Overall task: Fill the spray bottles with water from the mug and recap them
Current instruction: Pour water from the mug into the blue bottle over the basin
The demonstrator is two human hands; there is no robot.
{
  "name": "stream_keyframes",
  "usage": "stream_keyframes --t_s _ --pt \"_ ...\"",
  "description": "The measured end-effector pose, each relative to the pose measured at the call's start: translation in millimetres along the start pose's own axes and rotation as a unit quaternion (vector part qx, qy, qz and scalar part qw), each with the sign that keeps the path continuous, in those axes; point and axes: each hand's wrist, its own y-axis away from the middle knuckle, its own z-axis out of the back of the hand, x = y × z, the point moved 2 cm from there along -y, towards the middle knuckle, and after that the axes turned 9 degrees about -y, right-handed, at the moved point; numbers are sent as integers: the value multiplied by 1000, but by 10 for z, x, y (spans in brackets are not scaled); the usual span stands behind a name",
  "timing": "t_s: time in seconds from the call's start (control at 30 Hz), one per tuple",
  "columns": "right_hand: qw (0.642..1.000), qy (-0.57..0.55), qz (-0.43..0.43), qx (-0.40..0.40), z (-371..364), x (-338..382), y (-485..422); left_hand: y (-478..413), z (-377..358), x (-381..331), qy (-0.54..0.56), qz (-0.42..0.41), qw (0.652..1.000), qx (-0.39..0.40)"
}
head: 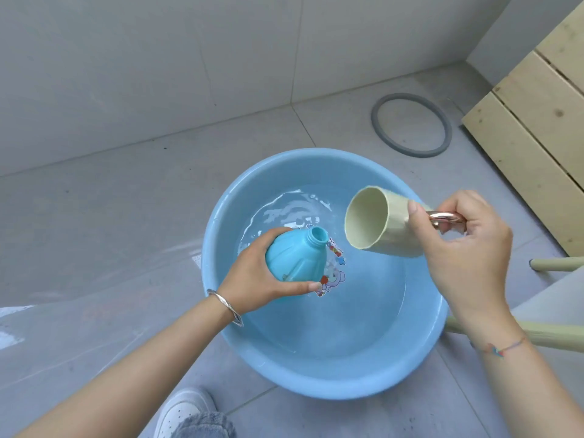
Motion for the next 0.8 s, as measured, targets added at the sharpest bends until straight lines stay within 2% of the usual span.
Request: stream_keyframes --t_s 0.1,0.2,0.33,0.5,0.8 --pt "995 10 -89 51 -92 -375 119 -3 15 -4 14 3 1000 -12" --pt "989 44 -98 103 -199 -600 290 -4 15 -14 20 4 1000 -16" --pt "983 81 -102 133 -265 -757 410 -3 0 -17 36 9 999 -20" --pt "978 110 -100 148 -329 -858 426 -1 8 -12 35 7 999 -23" --pt "976 99 -117 152 -394 -870 484 10 12 -25 36 7 999 -22"
